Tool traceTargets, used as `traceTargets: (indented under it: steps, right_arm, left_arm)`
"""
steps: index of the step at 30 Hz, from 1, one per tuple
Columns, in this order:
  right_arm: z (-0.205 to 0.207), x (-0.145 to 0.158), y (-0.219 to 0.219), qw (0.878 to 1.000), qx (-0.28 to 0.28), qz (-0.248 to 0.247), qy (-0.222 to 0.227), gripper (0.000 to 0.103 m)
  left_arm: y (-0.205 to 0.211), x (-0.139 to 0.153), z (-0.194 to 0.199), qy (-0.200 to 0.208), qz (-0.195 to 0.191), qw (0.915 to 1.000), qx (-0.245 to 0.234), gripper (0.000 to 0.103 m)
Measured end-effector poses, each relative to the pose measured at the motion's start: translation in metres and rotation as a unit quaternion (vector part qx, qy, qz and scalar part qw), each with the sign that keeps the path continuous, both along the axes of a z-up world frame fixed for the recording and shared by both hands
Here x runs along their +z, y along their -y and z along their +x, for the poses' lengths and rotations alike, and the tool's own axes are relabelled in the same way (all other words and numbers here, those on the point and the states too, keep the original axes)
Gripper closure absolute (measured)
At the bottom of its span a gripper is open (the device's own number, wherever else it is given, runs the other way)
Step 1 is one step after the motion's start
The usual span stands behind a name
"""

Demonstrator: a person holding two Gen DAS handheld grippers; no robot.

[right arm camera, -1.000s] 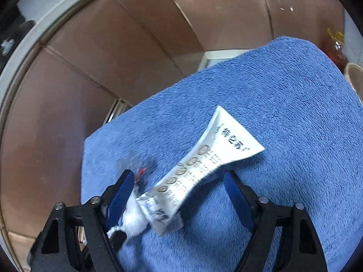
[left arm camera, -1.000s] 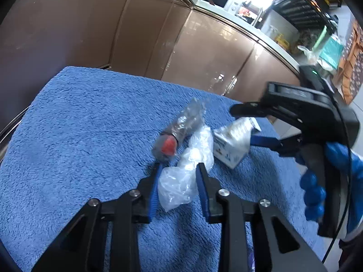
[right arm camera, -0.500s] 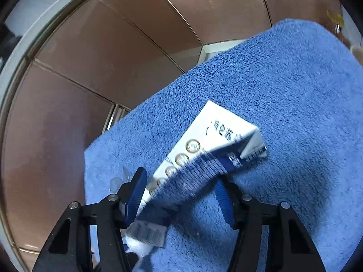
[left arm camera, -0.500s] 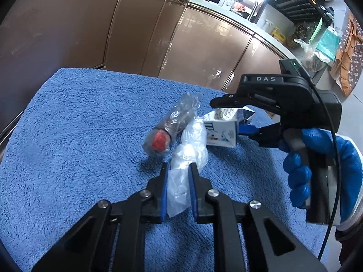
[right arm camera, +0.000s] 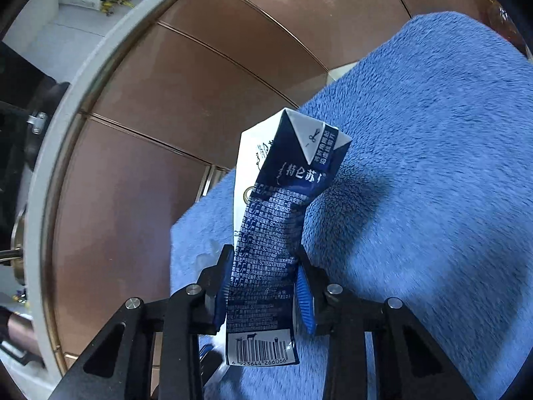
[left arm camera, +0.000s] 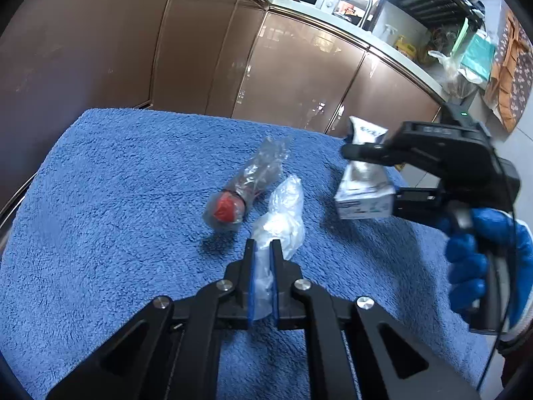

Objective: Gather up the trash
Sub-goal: 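Grasp the clear plastic bag with the left tool while the right tool grasps the white milk carton, then carry the plastic bag and milk carton to the bin and release both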

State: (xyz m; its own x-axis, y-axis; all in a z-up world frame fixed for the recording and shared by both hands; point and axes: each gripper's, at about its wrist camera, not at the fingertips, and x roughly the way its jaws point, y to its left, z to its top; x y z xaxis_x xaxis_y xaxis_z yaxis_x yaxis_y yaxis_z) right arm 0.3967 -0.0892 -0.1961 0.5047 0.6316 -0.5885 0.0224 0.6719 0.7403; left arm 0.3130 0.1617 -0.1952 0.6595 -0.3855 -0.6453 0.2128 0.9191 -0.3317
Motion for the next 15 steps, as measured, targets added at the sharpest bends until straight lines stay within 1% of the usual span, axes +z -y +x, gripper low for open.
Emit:
traceTargets:
  steps: [3,5,8,10,11,12,15]
  right_arm:
    - [-0.017,0.009,0.012,1.0,0.005,0.004,0.013,0.071]
    - [-0.034,0.015,0.026,1.0,0.004,0.009,0.023,0.071]
    - [-0.049,0.024,0.04,0.999,0.003,0.008,0.038,0.071]
    - [-0.059,0.031,0.051,0.999,0.007,0.006,0.047,0.071]
    - [-0.07,0.036,0.057,0.999,0.008,0.002,0.054,0.071]
    - [-0.078,0.039,0.055,0.998,0.008,0.0,0.057,0.071]
    - [-0.103,0.05,0.065,0.997,0.009,-0.006,0.071,0.071]
  left_arm:
    - [0.002,0.001,-0.002,-0.008,-0.006,0.9999,-0.003,0.098]
    - [0.004,0.001,-0.005,-0.015,-0.017,0.9997,-0.007,0.098]
    - [0.006,0.006,-0.014,-0.017,-0.017,0.9997,-0.008,0.098]
    - [0.007,0.012,-0.021,-0.013,-0.017,0.9997,-0.009,0.098]
    - [0.007,0.017,-0.025,-0.009,-0.016,0.9998,-0.008,0.098]
    - [0.006,0.02,-0.029,-0.006,-0.015,0.9999,-0.007,0.098]
    - [0.009,0.037,-0.045,0.01,-0.003,0.9999,-0.002,0.098]
